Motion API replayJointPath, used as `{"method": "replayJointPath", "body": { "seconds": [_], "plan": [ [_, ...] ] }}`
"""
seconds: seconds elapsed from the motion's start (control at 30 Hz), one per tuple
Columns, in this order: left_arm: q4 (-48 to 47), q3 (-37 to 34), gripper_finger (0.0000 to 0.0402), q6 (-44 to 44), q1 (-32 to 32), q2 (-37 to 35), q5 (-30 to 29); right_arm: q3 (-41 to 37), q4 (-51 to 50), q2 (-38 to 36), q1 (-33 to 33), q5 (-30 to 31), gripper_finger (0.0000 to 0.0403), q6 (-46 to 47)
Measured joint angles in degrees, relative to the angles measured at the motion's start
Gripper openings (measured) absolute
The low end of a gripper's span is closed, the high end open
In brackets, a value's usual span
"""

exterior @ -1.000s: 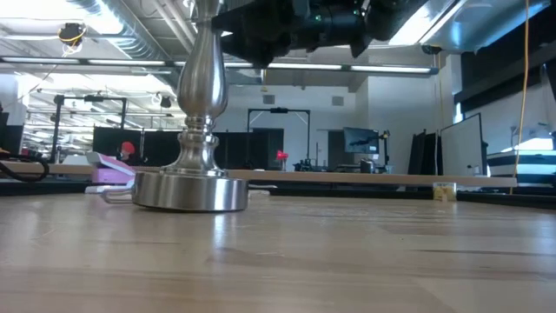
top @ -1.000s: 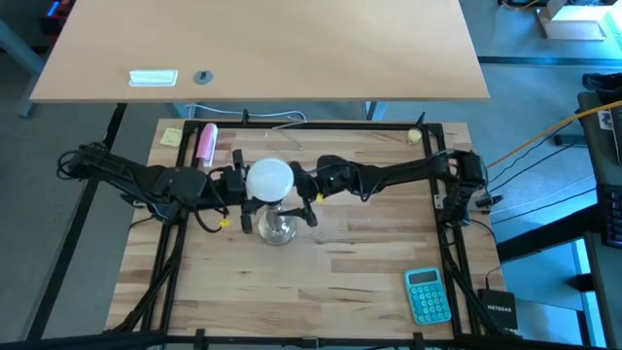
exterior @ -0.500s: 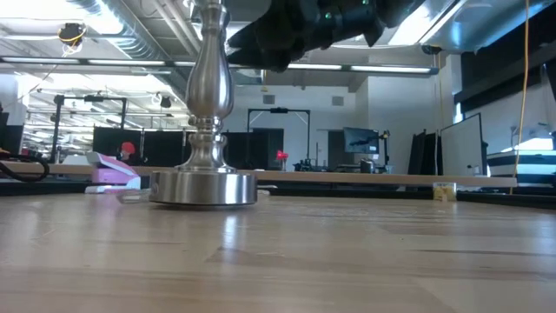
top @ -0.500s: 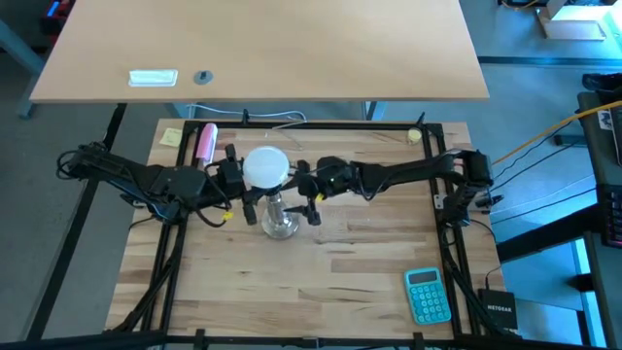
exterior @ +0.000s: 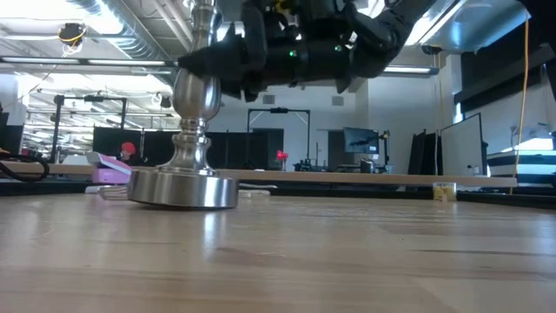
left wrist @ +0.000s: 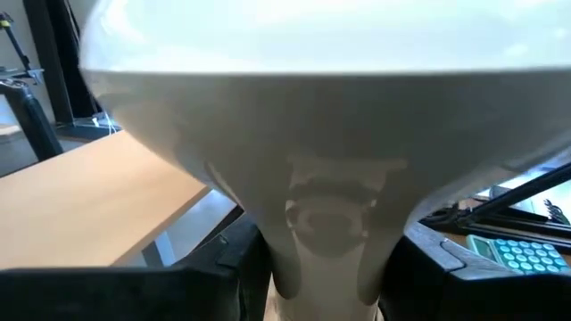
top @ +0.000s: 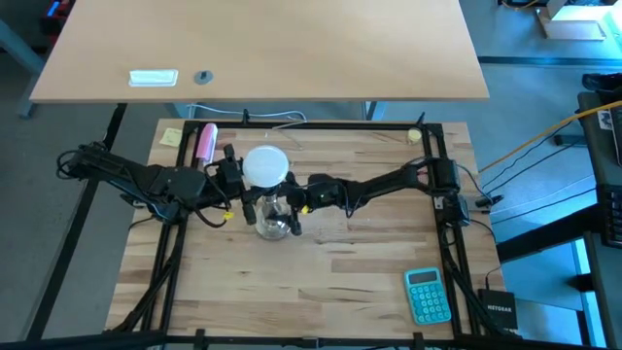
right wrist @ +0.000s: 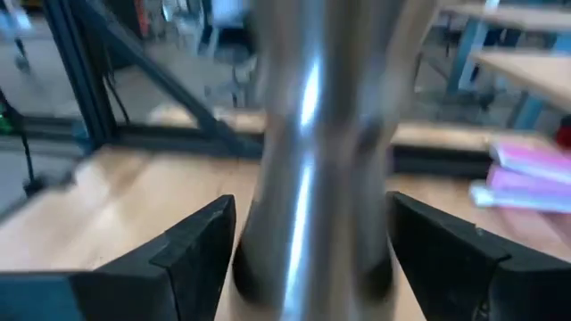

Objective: Screw lightbulb
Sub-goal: Insert the lightbulb into the desk lamp

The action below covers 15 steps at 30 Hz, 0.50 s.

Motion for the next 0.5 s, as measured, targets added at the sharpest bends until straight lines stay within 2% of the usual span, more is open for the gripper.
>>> {"method": "replayJointPath", "body": {
  "seconds": [0.27, 0.5],
  "plan": [
    [-1.06, 0.09, 0.0153, -0.71, -0.04, 0.0, 0.27, 0.21, -8.12, -1.76, -0.28, -0.16, 0.0287, -5.64],
    [-1.46, 0.11, 0.0153, -0.92, -0.02, -0.09, 0.13, -0.2, -6.25, -2.83, -0.22, -0.01, 0.0287, -6.51]
  ]
}}
